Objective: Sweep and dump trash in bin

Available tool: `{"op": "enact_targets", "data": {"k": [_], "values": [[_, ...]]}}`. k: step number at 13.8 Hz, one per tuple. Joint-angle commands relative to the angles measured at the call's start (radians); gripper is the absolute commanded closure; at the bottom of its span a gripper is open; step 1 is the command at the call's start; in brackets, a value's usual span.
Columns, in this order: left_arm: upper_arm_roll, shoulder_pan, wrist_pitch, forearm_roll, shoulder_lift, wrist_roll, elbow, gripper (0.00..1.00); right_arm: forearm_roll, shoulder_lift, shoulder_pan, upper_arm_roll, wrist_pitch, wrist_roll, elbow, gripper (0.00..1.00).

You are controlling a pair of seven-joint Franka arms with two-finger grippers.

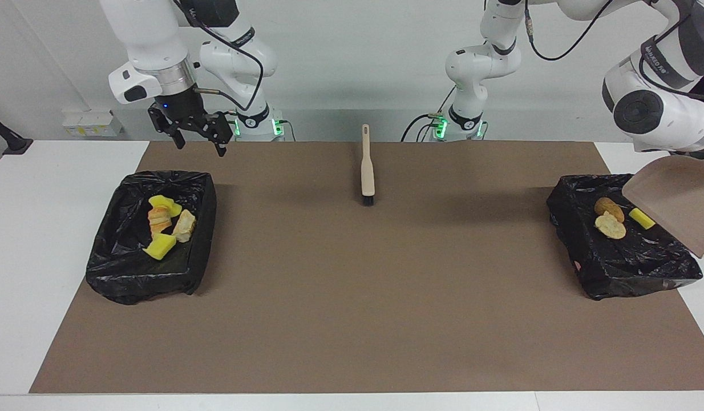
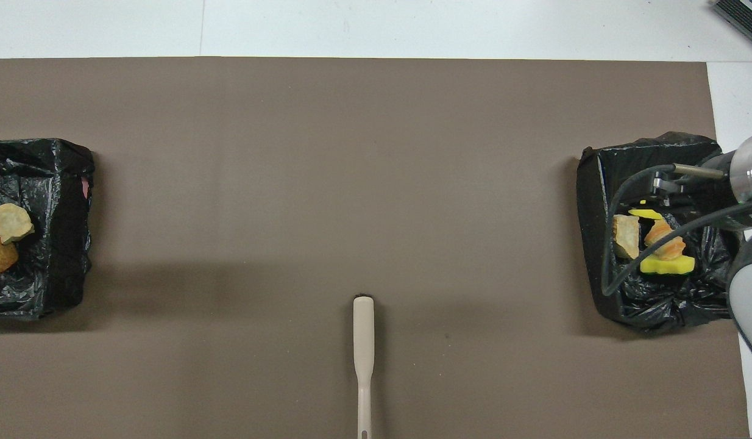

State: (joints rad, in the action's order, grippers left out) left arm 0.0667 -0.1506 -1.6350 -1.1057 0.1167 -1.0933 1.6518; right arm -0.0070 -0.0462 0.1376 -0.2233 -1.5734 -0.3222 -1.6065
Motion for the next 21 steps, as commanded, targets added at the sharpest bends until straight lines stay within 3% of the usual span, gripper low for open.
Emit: {"op": "enact_targets", "data": {"k": [1,4,8,12,16,19,21], "values": [[-0.008,0.009,0.009,0.168,0.024,0.071,-0.095,1.00,-0.016,-0.006,0.008,-0.008,0.018,0.029,0.016,0.00],[-0.004,0.048,0.004,0.317,0.029,0.258,-0.109,1.00,-0.021,-0.003,-0.058,0.042,0.045,0.029,0.033,0.00],[-0.002,0.098,0.004,0.544,0.029,0.560,-0.109,1.00,-0.019,-0.004,-0.069,0.061,0.044,0.034,0.034,0.00],[-0.002,0.215,-0.014,0.782,0.023,0.869,-0.106,1.00,-0.010,-0.006,-0.093,0.094,0.041,0.051,0.028,0.00],[-0.001,0.373,-0.084,0.941,0.031,1.158,-0.084,1.00,0.002,-0.009,-0.090,0.105,0.044,0.051,0.022,0.00],[-0.001,0.501,-0.190,1.061,0.075,1.415,-0.057,1.00,-0.001,-0.006,-0.085,0.105,0.032,0.058,0.023,0.00],[-0.001,0.603,-0.281,1.101,0.162,1.550,-0.060,1.00,-0.016,0.002,-0.079,0.105,0.032,0.106,0.030,0.00]]}}
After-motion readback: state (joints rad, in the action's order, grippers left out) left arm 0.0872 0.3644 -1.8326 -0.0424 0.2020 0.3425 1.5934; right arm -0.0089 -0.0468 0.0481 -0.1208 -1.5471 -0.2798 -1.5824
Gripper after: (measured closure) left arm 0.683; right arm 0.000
